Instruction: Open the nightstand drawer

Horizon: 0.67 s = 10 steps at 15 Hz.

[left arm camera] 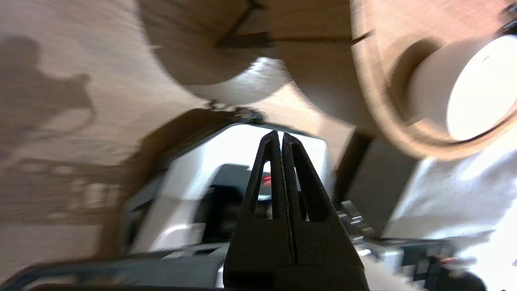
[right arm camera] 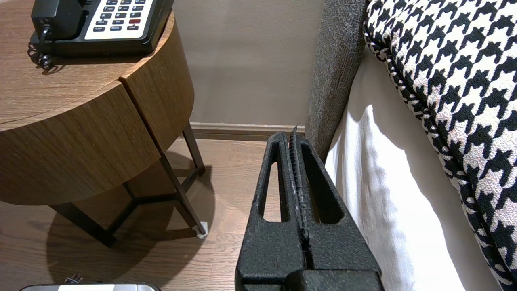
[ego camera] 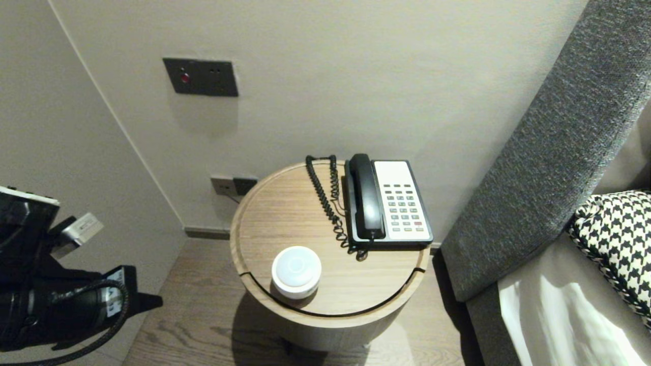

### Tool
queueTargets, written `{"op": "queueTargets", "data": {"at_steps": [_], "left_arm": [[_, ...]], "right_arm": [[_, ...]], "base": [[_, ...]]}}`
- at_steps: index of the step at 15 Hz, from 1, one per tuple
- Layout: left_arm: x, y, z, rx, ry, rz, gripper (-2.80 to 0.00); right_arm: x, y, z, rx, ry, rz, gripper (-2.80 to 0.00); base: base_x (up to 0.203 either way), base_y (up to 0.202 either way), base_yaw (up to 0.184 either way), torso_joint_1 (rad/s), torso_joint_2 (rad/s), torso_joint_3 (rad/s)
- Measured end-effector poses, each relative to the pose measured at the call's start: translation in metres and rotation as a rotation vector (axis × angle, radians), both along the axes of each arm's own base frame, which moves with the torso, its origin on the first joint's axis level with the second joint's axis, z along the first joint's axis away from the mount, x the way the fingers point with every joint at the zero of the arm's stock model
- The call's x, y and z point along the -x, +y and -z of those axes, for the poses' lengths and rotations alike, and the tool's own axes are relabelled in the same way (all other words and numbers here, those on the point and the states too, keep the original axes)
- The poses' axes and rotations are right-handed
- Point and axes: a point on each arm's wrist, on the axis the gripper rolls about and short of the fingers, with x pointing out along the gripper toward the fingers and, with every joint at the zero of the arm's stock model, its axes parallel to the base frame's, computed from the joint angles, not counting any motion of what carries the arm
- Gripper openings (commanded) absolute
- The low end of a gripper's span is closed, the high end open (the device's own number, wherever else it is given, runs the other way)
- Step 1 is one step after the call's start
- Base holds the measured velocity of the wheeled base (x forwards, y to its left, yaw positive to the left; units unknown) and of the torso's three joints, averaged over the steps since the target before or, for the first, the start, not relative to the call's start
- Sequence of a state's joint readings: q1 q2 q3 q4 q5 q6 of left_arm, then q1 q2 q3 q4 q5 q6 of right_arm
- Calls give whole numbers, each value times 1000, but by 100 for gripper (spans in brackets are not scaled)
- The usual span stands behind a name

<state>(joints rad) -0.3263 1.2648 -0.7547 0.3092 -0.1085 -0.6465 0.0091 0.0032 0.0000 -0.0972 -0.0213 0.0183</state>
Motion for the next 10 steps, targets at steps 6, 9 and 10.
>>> {"op": "queueTargets", "data": {"at_steps": [6, 9, 10], "left_arm": [[-45, -44, 12, 41, -16, 22, -280], [-64, -69, 19, 74, -20, 39, -280], [-70, -79, 23, 80, -30, 34, -280]], "right_arm": [[0, 0, 0, 0, 0, 1, -280], [0, 0, 0, 0, 0, 0, -280], [0, 0, 0, 0, 0, 0, -280]], "base": [[0, 0, 0, 0, 0, 0], [0, 0, 0, 0, 0, 0], [0, 0, 0, 0, 0, 0]]}}
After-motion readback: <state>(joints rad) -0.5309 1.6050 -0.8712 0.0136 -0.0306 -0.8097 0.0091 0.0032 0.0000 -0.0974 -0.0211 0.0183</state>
